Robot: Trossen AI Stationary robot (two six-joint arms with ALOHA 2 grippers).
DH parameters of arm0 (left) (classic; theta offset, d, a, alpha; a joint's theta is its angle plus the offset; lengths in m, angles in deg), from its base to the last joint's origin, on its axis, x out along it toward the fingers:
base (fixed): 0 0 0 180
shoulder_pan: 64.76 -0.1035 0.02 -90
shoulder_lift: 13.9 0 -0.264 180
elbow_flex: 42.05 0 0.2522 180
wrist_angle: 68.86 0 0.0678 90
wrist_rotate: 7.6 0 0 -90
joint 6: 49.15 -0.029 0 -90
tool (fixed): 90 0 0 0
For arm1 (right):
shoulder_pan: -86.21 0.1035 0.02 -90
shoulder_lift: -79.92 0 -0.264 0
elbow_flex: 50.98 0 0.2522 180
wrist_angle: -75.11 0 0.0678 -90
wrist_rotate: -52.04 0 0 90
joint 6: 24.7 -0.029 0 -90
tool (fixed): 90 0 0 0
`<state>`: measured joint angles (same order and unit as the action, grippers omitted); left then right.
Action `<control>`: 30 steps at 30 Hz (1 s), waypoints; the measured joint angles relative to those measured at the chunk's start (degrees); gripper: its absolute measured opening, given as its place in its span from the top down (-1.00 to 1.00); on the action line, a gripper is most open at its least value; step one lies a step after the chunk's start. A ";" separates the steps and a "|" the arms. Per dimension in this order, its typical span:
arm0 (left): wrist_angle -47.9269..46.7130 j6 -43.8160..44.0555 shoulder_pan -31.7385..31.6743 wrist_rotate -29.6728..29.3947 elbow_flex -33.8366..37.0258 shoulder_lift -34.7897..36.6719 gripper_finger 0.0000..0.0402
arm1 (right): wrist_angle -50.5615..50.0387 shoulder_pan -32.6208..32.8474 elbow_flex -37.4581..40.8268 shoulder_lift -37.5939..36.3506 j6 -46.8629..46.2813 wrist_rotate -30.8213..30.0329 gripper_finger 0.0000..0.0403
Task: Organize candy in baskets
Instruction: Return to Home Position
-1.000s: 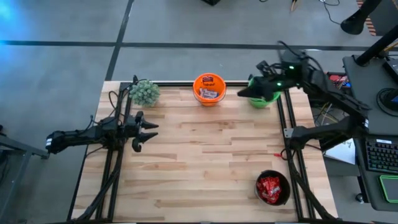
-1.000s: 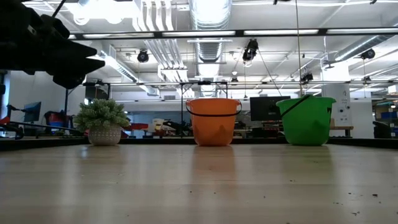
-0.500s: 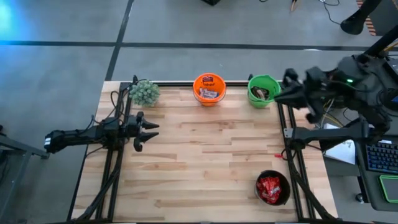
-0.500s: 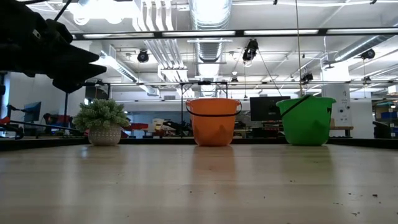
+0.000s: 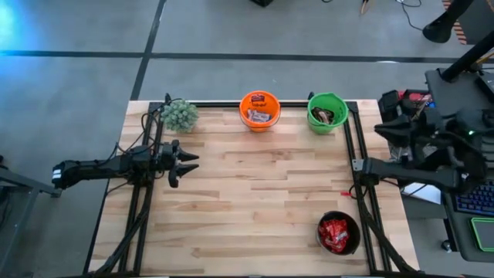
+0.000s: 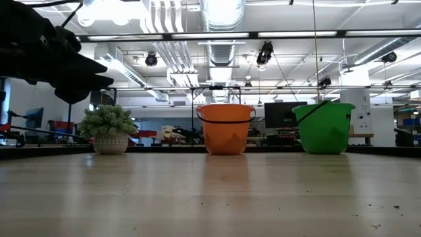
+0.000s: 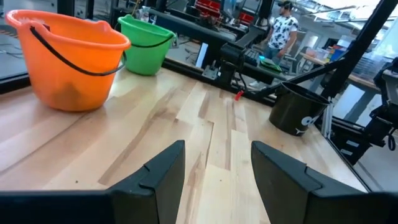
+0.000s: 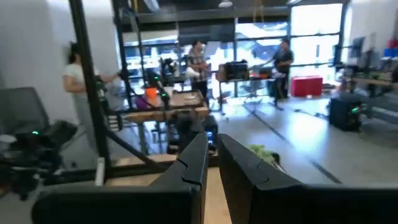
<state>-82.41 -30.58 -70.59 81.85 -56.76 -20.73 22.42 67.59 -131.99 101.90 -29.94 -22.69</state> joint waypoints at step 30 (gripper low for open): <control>-0.72 1.03 -0.07 0.09 -0.20 -0.04 0.17 | 18.48 -0.04 44.07 -18.94 -3.71 -18.34 0.86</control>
<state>-83.13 -29.55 -70.65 81.94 -56.96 -20.77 40.91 67.55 -87.92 82.97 -33.65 -41.03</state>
